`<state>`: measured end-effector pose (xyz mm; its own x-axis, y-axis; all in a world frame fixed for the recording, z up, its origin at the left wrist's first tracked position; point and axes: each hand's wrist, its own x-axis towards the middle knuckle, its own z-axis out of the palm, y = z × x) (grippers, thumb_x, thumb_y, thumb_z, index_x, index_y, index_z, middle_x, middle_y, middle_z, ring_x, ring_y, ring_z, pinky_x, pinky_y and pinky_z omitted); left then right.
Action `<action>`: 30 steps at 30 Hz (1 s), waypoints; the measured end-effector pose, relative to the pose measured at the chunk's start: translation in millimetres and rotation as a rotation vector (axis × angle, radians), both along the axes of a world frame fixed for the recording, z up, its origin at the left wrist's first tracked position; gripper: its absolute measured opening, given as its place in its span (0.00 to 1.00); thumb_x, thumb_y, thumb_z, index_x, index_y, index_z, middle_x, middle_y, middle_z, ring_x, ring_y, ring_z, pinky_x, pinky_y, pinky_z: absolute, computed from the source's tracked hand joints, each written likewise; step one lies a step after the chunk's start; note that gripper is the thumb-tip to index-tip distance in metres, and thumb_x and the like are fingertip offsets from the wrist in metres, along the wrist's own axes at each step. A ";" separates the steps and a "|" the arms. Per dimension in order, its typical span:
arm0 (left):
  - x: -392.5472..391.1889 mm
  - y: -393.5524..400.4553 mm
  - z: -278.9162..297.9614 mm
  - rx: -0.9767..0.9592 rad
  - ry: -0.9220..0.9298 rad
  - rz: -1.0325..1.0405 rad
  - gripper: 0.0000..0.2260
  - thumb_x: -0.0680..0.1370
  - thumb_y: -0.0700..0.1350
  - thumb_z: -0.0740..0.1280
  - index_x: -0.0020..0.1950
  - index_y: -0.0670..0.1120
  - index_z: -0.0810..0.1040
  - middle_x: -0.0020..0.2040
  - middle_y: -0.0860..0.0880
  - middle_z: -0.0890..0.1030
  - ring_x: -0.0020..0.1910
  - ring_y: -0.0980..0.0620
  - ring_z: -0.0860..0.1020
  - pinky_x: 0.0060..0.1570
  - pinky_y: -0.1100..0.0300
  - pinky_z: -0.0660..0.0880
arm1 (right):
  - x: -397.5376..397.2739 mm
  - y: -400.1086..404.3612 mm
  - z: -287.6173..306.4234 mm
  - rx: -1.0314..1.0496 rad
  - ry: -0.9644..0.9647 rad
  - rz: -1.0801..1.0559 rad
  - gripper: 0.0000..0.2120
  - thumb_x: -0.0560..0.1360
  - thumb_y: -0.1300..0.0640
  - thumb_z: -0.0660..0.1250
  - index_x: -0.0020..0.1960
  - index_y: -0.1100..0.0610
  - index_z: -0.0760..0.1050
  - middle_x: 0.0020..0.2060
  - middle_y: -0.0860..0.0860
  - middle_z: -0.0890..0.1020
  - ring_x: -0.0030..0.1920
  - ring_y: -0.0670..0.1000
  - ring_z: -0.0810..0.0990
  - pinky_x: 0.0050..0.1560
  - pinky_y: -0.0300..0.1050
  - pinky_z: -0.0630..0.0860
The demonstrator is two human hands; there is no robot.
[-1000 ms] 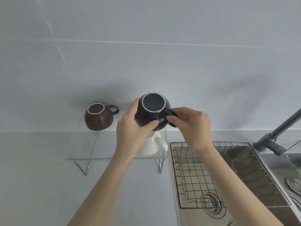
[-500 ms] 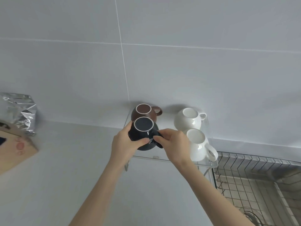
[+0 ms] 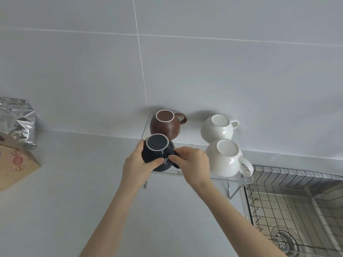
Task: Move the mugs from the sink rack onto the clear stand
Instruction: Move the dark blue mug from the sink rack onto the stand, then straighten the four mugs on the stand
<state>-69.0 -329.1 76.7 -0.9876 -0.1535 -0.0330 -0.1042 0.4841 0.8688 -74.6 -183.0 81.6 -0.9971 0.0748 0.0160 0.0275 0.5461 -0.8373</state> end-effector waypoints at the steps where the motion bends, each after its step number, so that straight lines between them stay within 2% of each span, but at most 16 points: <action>1: 0.1 -0.2 -1.2 0.007 0.000 -0.001 0.23 0.64 0.47 0.74 0.57 0.52 0.72 0.51 0.52 0.82 0.51 0.49 0.78 0.46 0.60 0.71 | 0.1 -0.9 -0.5 0.004 0.000 -0.001 0.05 0.67 0.56 0.69 0.41 0.55 0.82 0.35 0.55 0.86 0.39 0.57 0.81 0.42 0.52 0.79; 6: 0.6 -0.7 -4.5 0.038 0.005 -0.006 0.21 0.66 0.45 0.73 0.57 0.50 0.71 0.51 0.51 0.81 0.49 0.50 0.77 0.41 0.67 0.69 | 0.1 -1.2 -2.3 -0.004 0.012 -0.001 0.06 0.68 0.56 0.69 0.42 0.53 0.83 0.36 0.53 0.87 0.40 0.56 0.83 0.43 0.52 0.79; 8: 0.7 1.6 -2.3 0.024 -0.011 0.004 0.22 0.66 0.44 0.73 0.57 0.48 0.70 0.53 0.50 0.79 0.53 0.48 0.77 0.40 0.68 0.68 | 0.5 2.0 -0.5 -0.018 -0.002 0.066 0.07 0.68 0.57 0.69 0.46 0.54 0.82 0.40 0.53 0.87 0.43 0.54 0.83 0.47 0.51 0.80; 10: 2.1 10.1 5.6 -0.046 -0.001 0.017 0.28 0.68 0.44 0.72 0.65 0.47 0.67 0.67 0.47 0.70 0.65 0.48 0.71 0.48 0.70 0.66 | 3.8 14.3 5.5 -0.056 -0.051 0.174 0.13 0.71 0.59 0.68 0.55 0.54 0.79 0.50 0.52 0.85 0.52 0.50 0.82 0.53 0.44 0.79; 11: 4.9 16.4 12.1 -0.081 0.017 0.035 0.33 0.69 0.44 0.72 0.71 0.48 0.61 0.75 0.48 0.60 0.71 0.50 0.64 0.54 0.71 0.62 | 6.7 24.7 9.3 -0.082 -0.049 0.195 0.16 0.73 0.58 0.67 0.60 0.54 0.76 0.54 0.51 0.82 0.55 0.48 0.80 0.56 0.39 0.76; 12: 8.4 25.0 20.0 -0.085 0.064 0.052 0.36 0.70 0.44 0.71 0.74 0.49 0.56 0.78 0.50 0.52 0.74 0.54 0.59 0.58 0.72 0.58 | 11.3 37.3 13.6 -0.123 -0.013 0.173 0.16 0.75 0.57 0.64 0.63 0.53 0.73 0.56 0.49 0.80 0.56 0.44 0.78 0.57 0.32 0.73; 13: 12.1 35.3 28.3 -0.058 0.139 0.047 0.36 0.71 0.44 0.69 0.74 0.50 0.54 0.78 0.51 0.50 0.75 0.56 0.56 0.61 0.71 0.57 | 18.0 51.6 18.6 -0.180 0.043 0.103 0.15 0.76 0.57 0.61 0.63 0.52 0.72 0.57 0.46 0.79 0.56 0.40 0.77 0.56 0.27 0.70; 14: 14.9 47.0 34.6 -0.008 0.208 0.012 0.34 0.72 0.45 0.68 0.74 0.51 0.55 0.78 0.51 0.52 0.75 0.55 0.56 0.66 0.68 0.58 | 26.5 66.0 22.1 -0.252 0.106 -0.001 0.14 0.78 0.56 0.59 0.63 0.51 0.73 0.57 0.45 0.79 0.56 0.37 0.76 0.57 0.25 0.69; 15: 17.1 60.3 39.5 0.060 0.246 -0.047 0.30 0.74 0.46 0.66 0.74 0.52 0.58 0.77 0.48 0.57 0.74 0.51 0.59 0.70 0.62 0.60 | 35.6 80.7 24.0 -0.319 0.168 -0.117 0.14 0.79 0.55 0.57 0.62 0.51 0.73 0.57 0.45 0.80 0.57 0.37 0.76 0.59 0.29 0.69; 17: 18.6 85.6 42.3 0.225 0.178 -0.164 0.25 0.75 0.47 0.63 0.71 0.53 0.62 0.74 0.50 0.65 0.72 0.49 0.63 0.71 0.54 0.62 | 50.5 101.9 21.5 -0.420 0.226 -0.307 0.16 0.79 0.54 0.54 0.63 0.53 0.73 0.60 0.48 0.79 0.62 0.43 0.75 0.66 0.42 0.70; 18: 18.6 99.2 41.7 0.313 0.095 -0.221 0.23 0.76 0.49 0.62 0.71 0.53 0.63 0.73 0.55 0.65 0.72 0.54 0.64 0.70 0.57 0.62 | 57.8 110.3 18.1 -0.459 0.215 -0.375 0.17 0.79 0.54 0.54 0.64 0.54 0.73 0.61 0.48 0.79 0.63 0.44 0.74 0.68 0.45 0.69; 20: 15.3 121.7 37.0 0.409 -0.066 -0.277 0.21 0.77 0.51 0.60 0.71 0.54 0.64 0.69 0.59 0.67 0.68 0.62 0.64 0.63 0.65 0.59 | 70.6 120.4 10.0 -0.543 0.145 -0.448 0.18 0.80 0.52 0.53 0.66 0.52 0.70 0.65 0.46 0.75 0.66 0.43 0.71 0.70 0.44 0.64; 23: 6.0 142.2 24.7 0.455 -0.185 -0.234 0.16 0.79 0.53 0.54 0.65 0.55 0.69 0.60 0.59 0.71 0.63 0.58 0.67 0.58 0.64 0.58 | 83.1 125.1 -8.0 -0.663 -0.012 -0.429 0.21 0.79 0.46 0.48 0.71 0.48 0.62 0.72 0.42 0.65 0.71 0.40 0.62 0.70 0.39 0.55; 26: -3.2 147.9 11.3 0.520 -0.276 -0.145 0.17 0.78 0.56 0.52 0.61 0.51 0.72 0.58 0.55 0.71 0.57 0.57 0.67 0.55 0.62 0.59 | 87.0 121.7 -17.4 -0.772 -0.117 -0.343 0.25 0.78 0.40 0.43 0.73 0.45 0.54 0.75 0.41 0.56 0.74 0.39 0.52 0.74 0.42 0.46; 28: -5.2 148.8 7.0 0.525 -0.280 -0.147 0.22 0.75 0.60 0.53 0.59 0.48 0.74 0.61 0.51 0.75 0.59 0.56 0.70 0.56 0.62 0.60 | 86.8 120.5 -18.5 -0.805 -0.120 -0.291 0.26 0.78 0.41 0.42 0.74 0.48 0.53 0.75 0.41 0.55 0.73 0.38 0.51 0.73 0.40 0.46; 30: -5.7 149.0 5.0 0.515 -0.288 -0.136 0.29 0.70 0.63 0.52 0.60 0.45 0.74 0.64 0.49 0.75 0.62 0.54 0.71 0.58 0.61 0.62 | 86.7 119.5 -18.0 -0.786 -0.116 -0.260 0.25 0.79 0.45 0.40 0.74 0.51 0.52 0.75 0.41 0.55 0.70 0.35 0.52 0.67 0.29 0.50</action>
